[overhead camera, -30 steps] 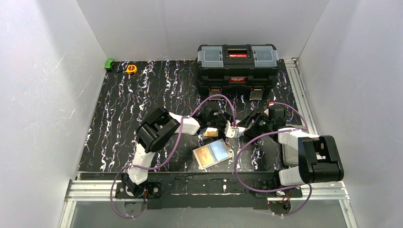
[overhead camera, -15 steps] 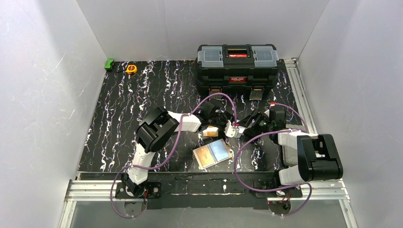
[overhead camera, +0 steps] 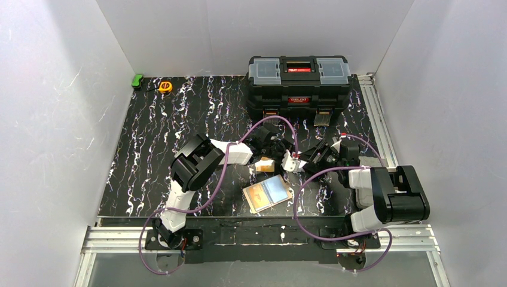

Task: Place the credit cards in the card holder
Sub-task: Pick up the credit card from the center of the board.

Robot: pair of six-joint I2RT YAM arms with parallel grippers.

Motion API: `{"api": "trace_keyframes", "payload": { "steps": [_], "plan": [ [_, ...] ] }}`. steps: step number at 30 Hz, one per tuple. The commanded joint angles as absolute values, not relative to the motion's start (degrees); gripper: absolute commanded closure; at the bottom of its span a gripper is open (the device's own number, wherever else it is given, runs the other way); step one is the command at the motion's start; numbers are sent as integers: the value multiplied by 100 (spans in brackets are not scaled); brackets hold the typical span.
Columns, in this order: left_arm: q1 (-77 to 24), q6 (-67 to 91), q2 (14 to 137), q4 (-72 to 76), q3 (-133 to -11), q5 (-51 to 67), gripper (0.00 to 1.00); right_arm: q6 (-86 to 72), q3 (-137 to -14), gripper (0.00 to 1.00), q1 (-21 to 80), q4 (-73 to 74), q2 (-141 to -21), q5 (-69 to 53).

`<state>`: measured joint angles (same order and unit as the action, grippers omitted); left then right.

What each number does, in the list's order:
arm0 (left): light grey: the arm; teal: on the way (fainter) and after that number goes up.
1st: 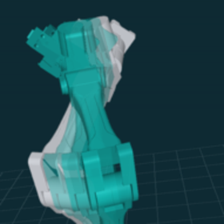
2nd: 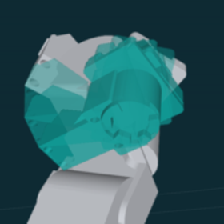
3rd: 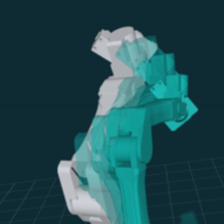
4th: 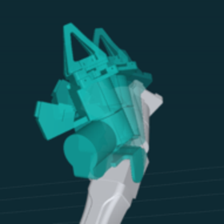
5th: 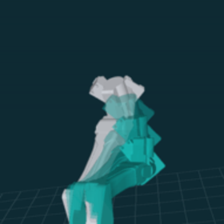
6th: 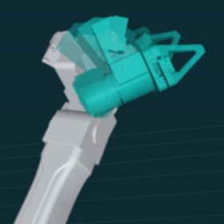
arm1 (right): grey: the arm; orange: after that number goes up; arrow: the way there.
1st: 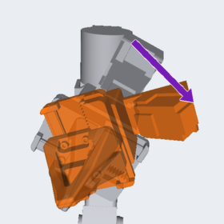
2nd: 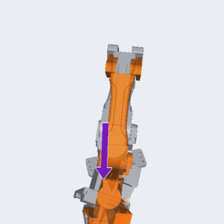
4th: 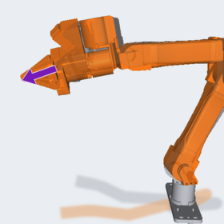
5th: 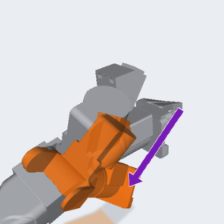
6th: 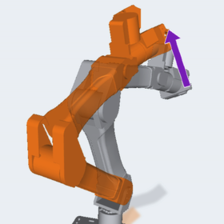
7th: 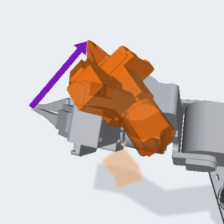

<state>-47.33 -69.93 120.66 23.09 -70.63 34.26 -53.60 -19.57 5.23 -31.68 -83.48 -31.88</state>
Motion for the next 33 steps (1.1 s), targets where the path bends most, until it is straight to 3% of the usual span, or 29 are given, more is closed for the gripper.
{"api": "trace_keyframes", "payload": {
  "steps": [1,10,20,33],
  "plan": [
    [-4864,-6859,12258,1640,-6896,3867,57,-5773,-1710,26,563,-4026,-8537,-3587],
    [-4872,-6858,12224,1485,-6877,3990,58,-6123,-1469,27,554,-4455,-8743,-3351],
    [-4869,-6361,12052,964,-7441,3556,63,-5083,-1992,23,554,-1360,-6942,-1893],
    [-4676,-6121,11883,1425,-7064,3597,63,-5170,-1963,24,552,-1757,-7611,-2105]
  ]
}}
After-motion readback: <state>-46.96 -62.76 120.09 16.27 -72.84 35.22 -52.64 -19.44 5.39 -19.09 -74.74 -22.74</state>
